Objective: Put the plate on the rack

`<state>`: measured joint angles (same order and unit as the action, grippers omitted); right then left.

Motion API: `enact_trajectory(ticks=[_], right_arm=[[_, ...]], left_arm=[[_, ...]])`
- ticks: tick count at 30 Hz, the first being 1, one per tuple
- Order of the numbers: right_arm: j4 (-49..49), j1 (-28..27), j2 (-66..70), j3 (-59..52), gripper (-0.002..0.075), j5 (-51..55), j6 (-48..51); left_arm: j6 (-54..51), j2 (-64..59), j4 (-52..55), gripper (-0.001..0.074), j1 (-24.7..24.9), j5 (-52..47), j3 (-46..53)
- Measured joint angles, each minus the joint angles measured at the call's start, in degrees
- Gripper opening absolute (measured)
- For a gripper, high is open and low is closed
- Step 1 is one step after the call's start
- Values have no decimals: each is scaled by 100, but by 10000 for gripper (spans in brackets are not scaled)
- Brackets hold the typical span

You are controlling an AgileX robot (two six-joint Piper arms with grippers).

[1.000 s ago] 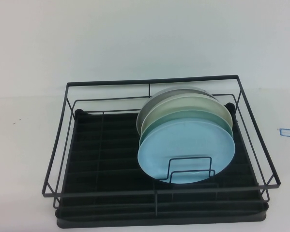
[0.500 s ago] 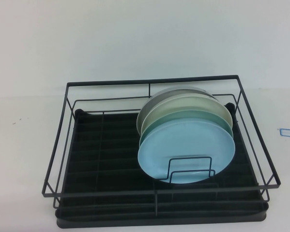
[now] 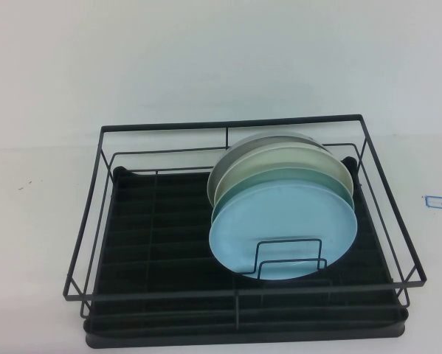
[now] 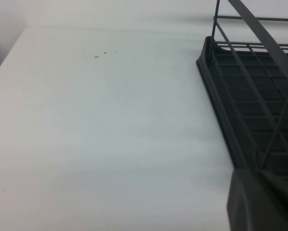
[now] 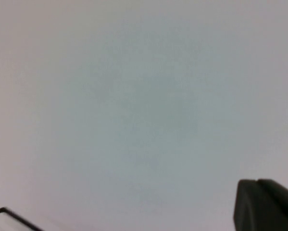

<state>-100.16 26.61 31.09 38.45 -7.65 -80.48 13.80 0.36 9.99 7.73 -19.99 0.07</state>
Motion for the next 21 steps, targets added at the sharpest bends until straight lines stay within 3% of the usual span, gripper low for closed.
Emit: enact_trajectory(ticks=[4, 7, 13, 21], right_arm=[[0, -1319, -487, -239, -2, -18, -433], [0, -1757, -726, -368, -2, 137, -489], [10, -1932, -777, -566, -2, 414, -913], [10, -2207, -806, -1090, -2, 7, -1658]], left_arm=[[0, 0, 0, 0, 0, 0, 0], [0, 0, 0, 0, 0, 0, 0], [11, 0, 0, 0, 0, 0, 0], [11, 0, 0, 0, 9, 0, 0]])
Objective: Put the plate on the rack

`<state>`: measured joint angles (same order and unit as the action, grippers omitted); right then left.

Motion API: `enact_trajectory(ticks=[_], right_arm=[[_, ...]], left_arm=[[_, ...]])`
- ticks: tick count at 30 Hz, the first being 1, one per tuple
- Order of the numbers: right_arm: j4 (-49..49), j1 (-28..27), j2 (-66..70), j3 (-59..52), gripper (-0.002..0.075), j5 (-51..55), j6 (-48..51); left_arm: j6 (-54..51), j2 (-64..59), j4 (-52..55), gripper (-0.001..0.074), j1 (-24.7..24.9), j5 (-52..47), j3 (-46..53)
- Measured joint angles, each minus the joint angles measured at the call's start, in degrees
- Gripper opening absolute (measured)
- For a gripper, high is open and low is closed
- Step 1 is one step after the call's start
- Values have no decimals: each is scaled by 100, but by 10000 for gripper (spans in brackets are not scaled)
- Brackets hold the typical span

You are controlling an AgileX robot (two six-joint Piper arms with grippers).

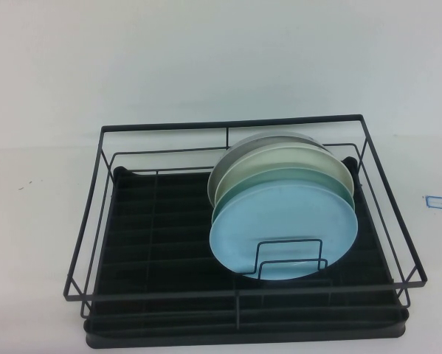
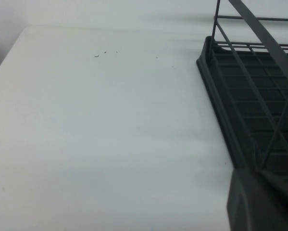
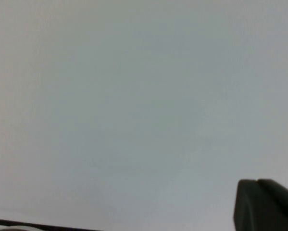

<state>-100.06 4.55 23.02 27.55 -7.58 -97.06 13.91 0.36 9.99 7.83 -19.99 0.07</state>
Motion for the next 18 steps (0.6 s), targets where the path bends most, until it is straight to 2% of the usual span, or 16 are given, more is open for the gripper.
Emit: enact_trajectory(ticks=[10, 18], right_arm=[[0, -35, 0, -704, -2, 341, -532], [211, -35, 0, -760, -2, 596, -15]], left_arm=[[0, 0, 0, 0, 12, 0, 0], [0, 0, 0, 0, 12, 0, 0]])
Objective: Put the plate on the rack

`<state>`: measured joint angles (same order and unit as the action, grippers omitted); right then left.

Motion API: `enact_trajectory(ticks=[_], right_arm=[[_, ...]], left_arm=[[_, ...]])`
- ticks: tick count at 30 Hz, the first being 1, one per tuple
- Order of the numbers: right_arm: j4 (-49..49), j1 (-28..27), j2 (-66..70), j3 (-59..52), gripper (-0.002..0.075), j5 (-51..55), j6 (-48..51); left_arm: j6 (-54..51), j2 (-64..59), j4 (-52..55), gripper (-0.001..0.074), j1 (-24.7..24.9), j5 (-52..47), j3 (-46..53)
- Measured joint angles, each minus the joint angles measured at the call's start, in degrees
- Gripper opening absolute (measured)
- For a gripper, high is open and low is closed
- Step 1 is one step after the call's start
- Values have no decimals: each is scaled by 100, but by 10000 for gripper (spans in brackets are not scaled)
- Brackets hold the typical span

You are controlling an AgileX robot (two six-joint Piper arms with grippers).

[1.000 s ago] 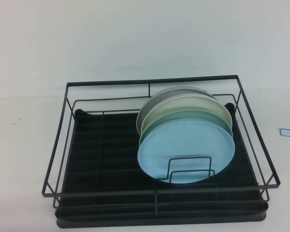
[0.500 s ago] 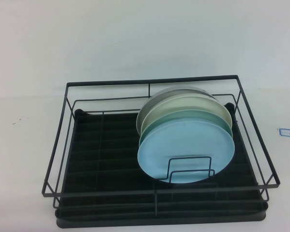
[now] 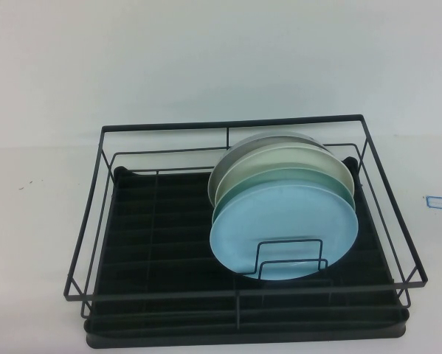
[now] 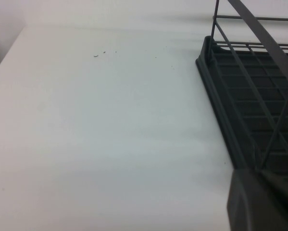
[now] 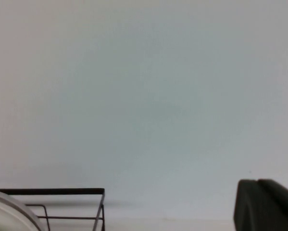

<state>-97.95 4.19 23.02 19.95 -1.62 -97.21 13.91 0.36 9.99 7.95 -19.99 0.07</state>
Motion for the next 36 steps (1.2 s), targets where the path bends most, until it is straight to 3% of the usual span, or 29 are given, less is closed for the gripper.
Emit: enact_trajectory(ticks=[3, 9, 12, 18, 27, 36], right_arm=[[1723, 0, 0, 0, -2, 162, 1793], [7492, 0, -168, -15, -2, 1578, 8031], [8631, 0, -445, -133, -2, 2114, 9503], [9134, 0, -692, -592, -2, 2113, 10021], [9201, 0, -1257, -2060, -2, 768, 9858], [9025, -8, -2149, -2157, -2, 1736, 9865]], left_arm=[[0, 0, 0, 0, 0, 0, 0], [0, 0, 0, 0, 0, 0, 0], [0, 0, 0, 0, 0, 0, 0], [0, 0, 0, 0, 0, 0, 0], [0, 0, 2, 0, 0, 0, 0], [0, 0, 12, 0, 0, 0, 0]])
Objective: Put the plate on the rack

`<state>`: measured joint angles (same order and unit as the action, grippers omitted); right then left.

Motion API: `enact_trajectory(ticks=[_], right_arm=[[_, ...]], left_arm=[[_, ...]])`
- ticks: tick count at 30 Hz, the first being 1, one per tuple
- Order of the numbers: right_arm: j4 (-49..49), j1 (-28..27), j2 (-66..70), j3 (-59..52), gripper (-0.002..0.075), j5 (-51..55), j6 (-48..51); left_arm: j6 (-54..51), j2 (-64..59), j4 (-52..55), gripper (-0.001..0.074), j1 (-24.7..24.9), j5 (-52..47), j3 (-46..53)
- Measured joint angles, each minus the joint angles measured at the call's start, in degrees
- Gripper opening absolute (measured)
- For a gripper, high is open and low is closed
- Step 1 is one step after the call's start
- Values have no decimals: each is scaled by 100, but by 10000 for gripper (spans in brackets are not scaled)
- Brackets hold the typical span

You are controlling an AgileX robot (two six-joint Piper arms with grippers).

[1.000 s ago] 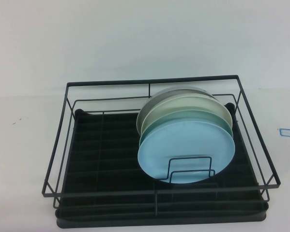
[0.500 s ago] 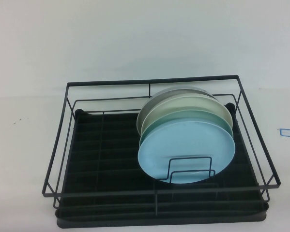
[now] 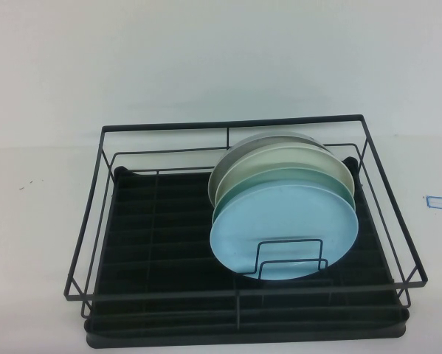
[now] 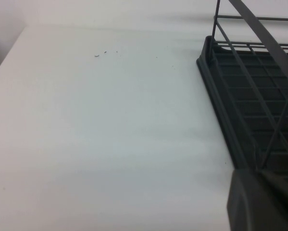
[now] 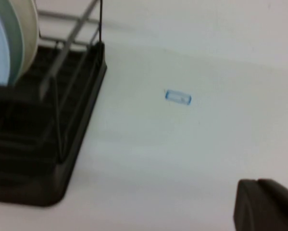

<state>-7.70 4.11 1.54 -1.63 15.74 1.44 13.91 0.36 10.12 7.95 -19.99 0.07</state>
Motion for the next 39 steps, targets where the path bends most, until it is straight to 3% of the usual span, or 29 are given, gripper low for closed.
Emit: enact_trajectory(ticks=[4, 12, 39], right_arm=[[-111, 0, -201, 0, -2, 502, 22], [-121, 0, -214, 0, -2, 545, -424], [-93, 0, -214, 0, -2, 554, -447]], left_arm=[[0, 0, 0, 0, 0, 0, 0], [0, 0, 0, 0, 0, 0, 0], [0, 0, 0, 0, 0, 0, 0]])
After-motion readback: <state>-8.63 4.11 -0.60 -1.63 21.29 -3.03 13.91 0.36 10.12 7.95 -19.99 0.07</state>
